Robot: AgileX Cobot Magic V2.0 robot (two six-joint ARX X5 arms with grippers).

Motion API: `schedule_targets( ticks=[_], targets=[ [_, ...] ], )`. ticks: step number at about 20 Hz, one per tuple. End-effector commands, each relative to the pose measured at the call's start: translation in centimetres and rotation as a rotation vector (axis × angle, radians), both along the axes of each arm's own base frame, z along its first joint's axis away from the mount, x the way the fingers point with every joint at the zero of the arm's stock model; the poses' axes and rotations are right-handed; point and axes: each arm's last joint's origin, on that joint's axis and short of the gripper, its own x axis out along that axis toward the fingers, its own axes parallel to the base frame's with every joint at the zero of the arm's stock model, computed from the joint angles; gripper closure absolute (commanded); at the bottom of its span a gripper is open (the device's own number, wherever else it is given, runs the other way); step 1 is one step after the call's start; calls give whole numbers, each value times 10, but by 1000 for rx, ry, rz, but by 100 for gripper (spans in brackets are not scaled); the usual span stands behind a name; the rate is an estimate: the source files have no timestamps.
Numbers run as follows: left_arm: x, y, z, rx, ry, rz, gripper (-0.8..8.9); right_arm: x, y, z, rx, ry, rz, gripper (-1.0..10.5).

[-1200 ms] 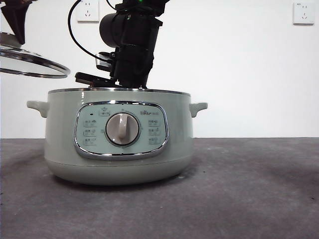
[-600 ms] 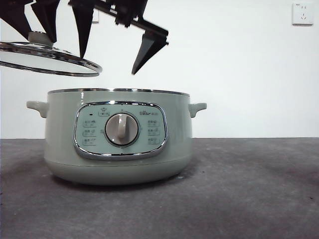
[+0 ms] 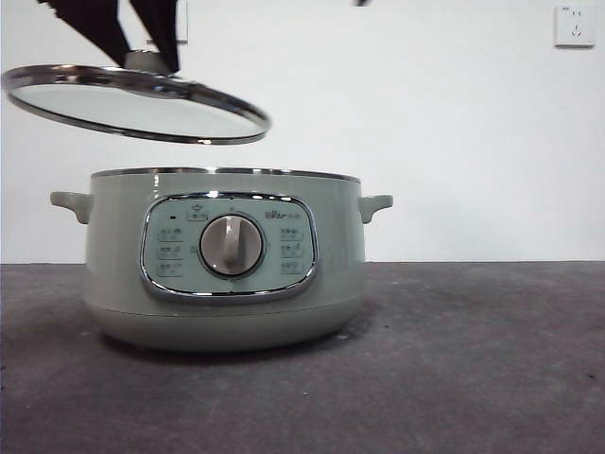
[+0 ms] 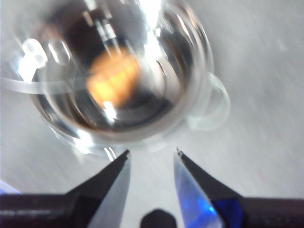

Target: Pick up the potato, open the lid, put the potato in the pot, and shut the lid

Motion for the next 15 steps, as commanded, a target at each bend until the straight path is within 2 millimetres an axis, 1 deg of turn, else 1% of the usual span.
schedule_targets(
  ticks=[1, 2, 3, 4, 5, 6, 7, 9, 11, 15],
  targets=[
    [-5, -10, 9, -42, -43, -11, 826, -18, -20, -9, -64, 22, -13, 788],
    [-7, -15, 9, -46, -42, -21, 826, -24, -27, -9, -65, 20, -19, 786],
    [-9, -19, 9, -48, -41, -35, 826, -31, -33, -9, -63, 18, -26, 735],
    [-11, -23, 9, -47, -39, -47, 826, -36, -39, -8, -59, 13, -27, 637],
    [-13, -27, 8, -47, -38, -61, 826, -42, -45, -7, -52, 10, -32, 506],
    [-15, -31, 8, -47, -37, -75, 826, -48, -52, -6, -44, 4, -34, 406],
    [-17, -35, 8, -50, -35, -85, 826, -54, -58, -5, -38, -2, -34, 373],
    [-20, -42, 8, -51, -35, -105, 826, -67, -71, -5, -26, -13, -41, 374],
    [-19, -48, 4, -46, -22, -120, 826, -78, -83, -6, -10, -19, -54, 375],
    [-8, -57, -13, -20, 31, -125, 826, -103, -109, -11, 21, -50, -85, 375]
  ],
)
